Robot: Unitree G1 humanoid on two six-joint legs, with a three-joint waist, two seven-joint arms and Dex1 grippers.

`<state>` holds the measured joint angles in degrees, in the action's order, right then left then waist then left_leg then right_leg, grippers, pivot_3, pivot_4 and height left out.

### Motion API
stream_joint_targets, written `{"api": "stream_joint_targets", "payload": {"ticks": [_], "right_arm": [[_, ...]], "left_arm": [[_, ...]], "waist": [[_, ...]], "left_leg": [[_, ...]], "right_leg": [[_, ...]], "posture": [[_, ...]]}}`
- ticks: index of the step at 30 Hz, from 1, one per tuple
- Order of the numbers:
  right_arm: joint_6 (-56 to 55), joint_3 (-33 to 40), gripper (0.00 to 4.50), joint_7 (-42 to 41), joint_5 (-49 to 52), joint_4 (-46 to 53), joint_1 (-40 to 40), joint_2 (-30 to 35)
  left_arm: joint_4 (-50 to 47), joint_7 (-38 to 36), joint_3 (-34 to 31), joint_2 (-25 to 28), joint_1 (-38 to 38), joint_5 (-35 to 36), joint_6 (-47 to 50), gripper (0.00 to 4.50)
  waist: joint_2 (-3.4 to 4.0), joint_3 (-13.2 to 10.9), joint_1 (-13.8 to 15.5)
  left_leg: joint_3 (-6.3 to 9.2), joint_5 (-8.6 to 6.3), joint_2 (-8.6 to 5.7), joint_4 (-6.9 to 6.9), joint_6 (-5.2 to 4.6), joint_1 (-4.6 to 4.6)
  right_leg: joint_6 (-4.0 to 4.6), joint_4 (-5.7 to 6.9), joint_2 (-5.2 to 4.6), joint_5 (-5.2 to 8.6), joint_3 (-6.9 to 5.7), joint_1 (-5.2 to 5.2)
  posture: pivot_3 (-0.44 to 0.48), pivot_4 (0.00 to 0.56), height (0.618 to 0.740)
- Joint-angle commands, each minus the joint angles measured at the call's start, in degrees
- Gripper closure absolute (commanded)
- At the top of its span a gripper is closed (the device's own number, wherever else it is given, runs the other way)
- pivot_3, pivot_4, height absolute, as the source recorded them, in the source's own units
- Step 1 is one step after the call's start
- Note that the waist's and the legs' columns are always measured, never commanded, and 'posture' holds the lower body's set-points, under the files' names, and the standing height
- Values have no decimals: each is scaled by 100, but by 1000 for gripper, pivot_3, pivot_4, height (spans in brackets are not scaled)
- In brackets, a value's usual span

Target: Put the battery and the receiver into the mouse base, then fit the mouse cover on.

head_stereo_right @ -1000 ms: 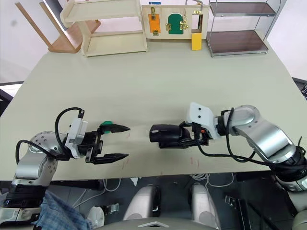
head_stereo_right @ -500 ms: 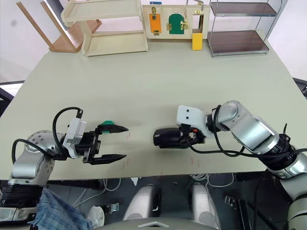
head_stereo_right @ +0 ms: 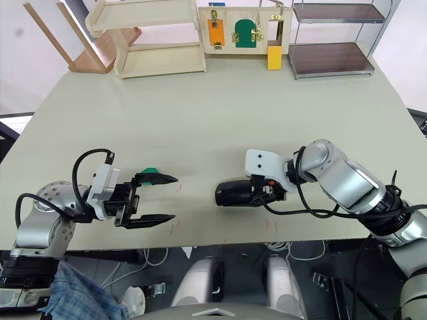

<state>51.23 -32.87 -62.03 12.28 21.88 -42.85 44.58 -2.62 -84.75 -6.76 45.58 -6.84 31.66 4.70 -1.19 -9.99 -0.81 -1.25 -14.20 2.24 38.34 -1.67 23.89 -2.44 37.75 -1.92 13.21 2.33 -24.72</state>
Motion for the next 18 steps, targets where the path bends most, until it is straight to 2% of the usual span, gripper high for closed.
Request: {"api": "stream_joint_targets", "payload": {"ticks": [1,18], "right_arm": [[42,48,2167,-36,-98,77,-68,84],[162,53,2167,-201,-146,153,-34,281]], "left_arm": [[-40,-6,-149,78,-20,39,-51,0],[-10,5,-93,54,-71,-43,-69,0]], "waist": [[0,0,0],[0,0,-1]], "left_leg": [[0,0,0,0,0,0],[0,0,0,3,0,-2]], "right_leg": [[0,0,0,0,0,0],[-1,6,0,-1,0,0]], "posture": [[0,150,740],[0,150,740]]}}
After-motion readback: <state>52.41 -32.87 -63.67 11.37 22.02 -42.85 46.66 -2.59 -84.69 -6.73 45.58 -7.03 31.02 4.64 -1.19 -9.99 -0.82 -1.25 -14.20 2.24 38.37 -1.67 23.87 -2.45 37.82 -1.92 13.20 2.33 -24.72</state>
